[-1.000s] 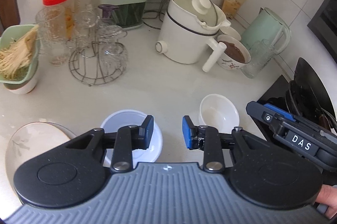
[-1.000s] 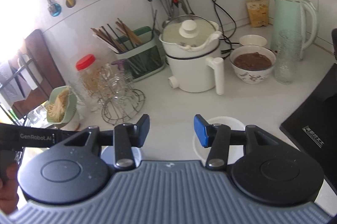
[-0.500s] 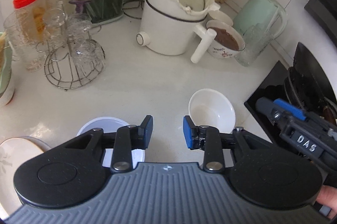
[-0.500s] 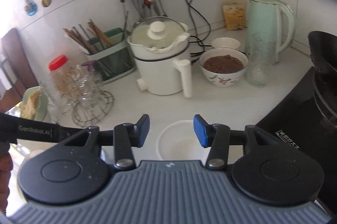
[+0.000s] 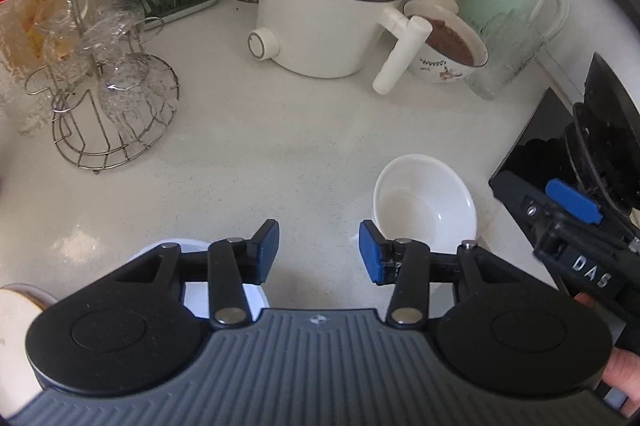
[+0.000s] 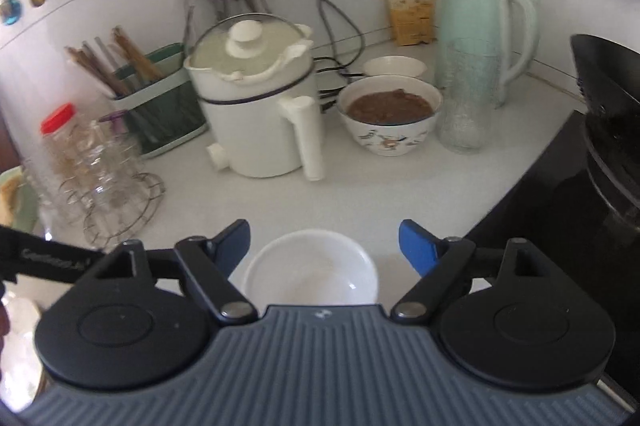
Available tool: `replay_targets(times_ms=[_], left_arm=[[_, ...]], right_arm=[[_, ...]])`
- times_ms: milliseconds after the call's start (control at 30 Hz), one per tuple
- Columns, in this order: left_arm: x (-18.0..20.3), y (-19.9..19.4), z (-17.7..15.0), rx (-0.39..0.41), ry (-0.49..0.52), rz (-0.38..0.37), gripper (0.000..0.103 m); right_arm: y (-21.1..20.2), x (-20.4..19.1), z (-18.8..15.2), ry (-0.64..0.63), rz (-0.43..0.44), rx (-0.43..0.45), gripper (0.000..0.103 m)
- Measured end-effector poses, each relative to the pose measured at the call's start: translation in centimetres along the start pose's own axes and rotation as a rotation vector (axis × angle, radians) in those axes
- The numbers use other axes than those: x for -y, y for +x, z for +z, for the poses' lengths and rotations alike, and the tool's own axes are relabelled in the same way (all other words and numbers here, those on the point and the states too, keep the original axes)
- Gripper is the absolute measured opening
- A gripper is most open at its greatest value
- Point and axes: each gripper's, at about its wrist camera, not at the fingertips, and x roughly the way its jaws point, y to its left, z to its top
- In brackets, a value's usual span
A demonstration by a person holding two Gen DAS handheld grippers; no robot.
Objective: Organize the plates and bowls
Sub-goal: 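Move the left tool to the white ceramic bowl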
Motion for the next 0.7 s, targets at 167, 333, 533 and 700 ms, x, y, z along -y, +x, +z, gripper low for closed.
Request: replay_targets(times_ms=[167,333,533,700], left_arm=[[0.1,1.6,1.0,-0.008,-0.021,-0.027,0.05],[1.4,3.1,1.9,-0.021,-0.007,-0.067,0.05],[2.9,5.7,2.3,-0.087,-0.009,-0.113,0.05],[4.2,7.3,2.2,-0.103,0.021,-0.1,0.05]], right_arm=[[1.2,1.1,-0.2,0.038,-0.017,-0.013,0.083],[2.3,2.7,-1.1,0.052,-0.037,-0.041,0.082],[3.3,4.3,-2.1,0.084,-0.061,-0.085,0.076],[4.7,5.1,-2.9,0.123,-0.027,-0.156,0.064]])
